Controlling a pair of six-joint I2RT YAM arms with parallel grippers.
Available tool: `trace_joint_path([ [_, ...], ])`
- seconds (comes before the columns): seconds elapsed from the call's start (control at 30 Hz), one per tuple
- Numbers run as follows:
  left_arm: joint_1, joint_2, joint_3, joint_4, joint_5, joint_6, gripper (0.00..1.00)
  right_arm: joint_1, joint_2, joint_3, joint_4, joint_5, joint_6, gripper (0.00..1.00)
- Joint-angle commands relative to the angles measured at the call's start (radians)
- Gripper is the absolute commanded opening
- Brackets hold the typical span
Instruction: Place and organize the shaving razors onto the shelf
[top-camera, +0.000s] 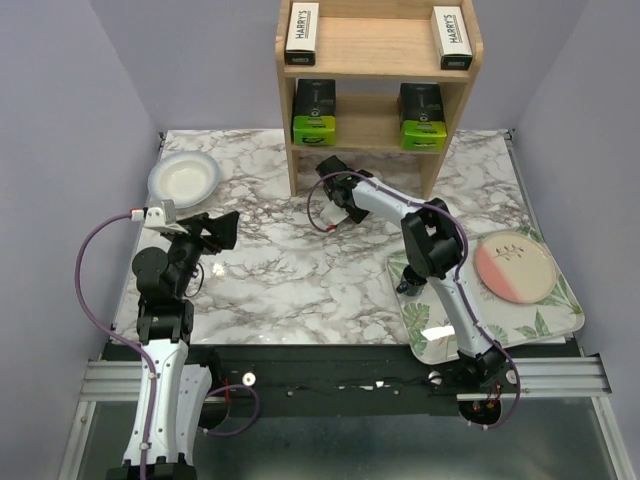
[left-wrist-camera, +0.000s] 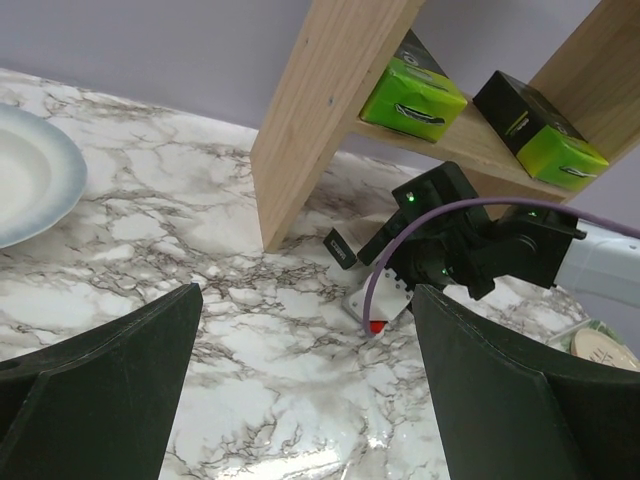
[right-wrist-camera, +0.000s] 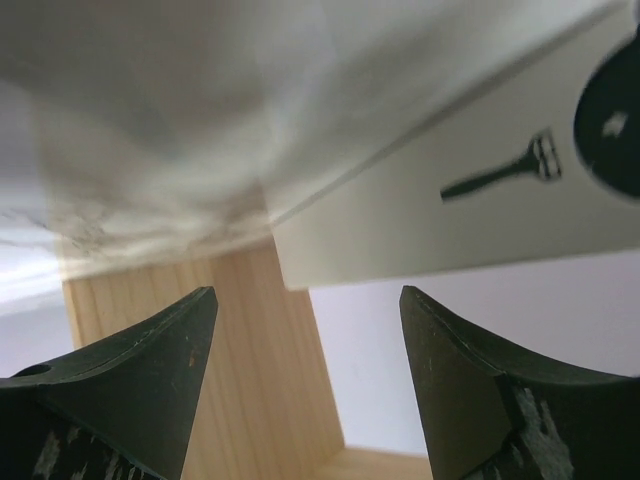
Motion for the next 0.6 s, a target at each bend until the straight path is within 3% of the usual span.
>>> trace_joint_path([
  [0.0, 0.013, -0.012, 0.003, -0.011, 0.025, 0.003, 0.95, 0.007, -0.006, 0.012, -0.186, -0.173, -0.039, 0.81],
  [0.07, 0.014, -0.012, 0.002, -0.011, 0.024, 0.001, 0.96, 0.007, -0.063, -0.006, -0.288, -0.280, -0.062, 0.80],
  [0.27, 0.016, -0.007, -0.015, 0.014, 0.027, -0.014, 0.96, 0.042, -0.242, -0.232, -0.346, -0.472, -0.138, 0.80],
  [0.37, 0.019, -0.007, -0.017, 0.015, 0.027, -0.014, 0.96, 0.105, -0.321, -0.278, -0.398, -0.593, -0.088, 0.80],
  [0.57, 0.027, 0.002, 0.002, -0.020, 0.027, 0.001, 0.96, 0.277, -0.420, -0.232, -0.511, -0.846, 0.192, 0.80],
])
